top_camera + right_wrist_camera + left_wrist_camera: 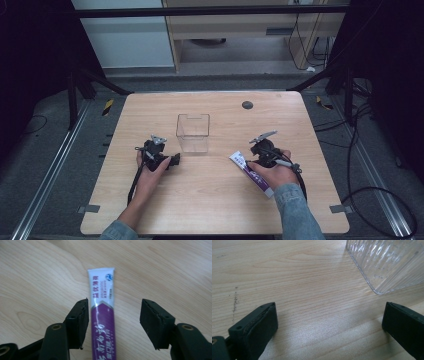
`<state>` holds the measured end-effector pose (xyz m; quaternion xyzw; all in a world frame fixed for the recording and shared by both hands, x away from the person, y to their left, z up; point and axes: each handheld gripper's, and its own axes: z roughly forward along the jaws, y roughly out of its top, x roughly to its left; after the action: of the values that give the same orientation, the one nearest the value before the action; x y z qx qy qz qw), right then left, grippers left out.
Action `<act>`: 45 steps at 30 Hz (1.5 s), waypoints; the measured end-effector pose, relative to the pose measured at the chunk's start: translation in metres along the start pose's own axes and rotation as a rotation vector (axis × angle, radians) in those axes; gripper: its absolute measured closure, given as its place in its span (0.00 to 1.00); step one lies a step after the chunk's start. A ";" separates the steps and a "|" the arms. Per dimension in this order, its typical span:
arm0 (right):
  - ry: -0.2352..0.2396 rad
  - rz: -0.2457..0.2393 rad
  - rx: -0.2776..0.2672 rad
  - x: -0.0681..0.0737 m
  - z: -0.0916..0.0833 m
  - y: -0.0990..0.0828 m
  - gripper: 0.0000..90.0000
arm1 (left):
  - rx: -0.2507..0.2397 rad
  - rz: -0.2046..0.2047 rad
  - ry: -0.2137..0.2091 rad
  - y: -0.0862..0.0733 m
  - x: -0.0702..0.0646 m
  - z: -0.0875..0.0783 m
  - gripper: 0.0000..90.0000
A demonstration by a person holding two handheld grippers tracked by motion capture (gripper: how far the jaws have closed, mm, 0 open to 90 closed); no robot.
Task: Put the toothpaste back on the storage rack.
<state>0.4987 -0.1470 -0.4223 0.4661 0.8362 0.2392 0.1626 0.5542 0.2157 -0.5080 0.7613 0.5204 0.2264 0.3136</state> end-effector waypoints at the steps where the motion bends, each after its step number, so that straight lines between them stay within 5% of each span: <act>1: 0.004 -0.011 0.008 0.003 0.002 0.002 0.43 | 0.002 0.003 -0.001 0.000 0.000 0.000 0.00; 9: 0.021 -0.058 0.057 0.022 0.016 0.012 0.36 | 0.002 0.011 -0.007 -0.003 -0.001 -0.003 0.00; 16: 0.032 -0.085 0.092 0.022 0.025 0.015 0.47 | 0.001 0.015 -0.013 -0.005 -0.001 -0.005 0.00; 45: 0.037 -0.017 0.235 0.012 0.066 0.017 0.53 | 0.000 0.022 -0.021 -0.006 -0.001 -0.006 0.00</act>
<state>0.5374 -0.1130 -0.4681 0.4701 0.8653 0.1465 0.0934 0.5465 0.2177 -0.5081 0.7693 0.5086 0.2221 0.3166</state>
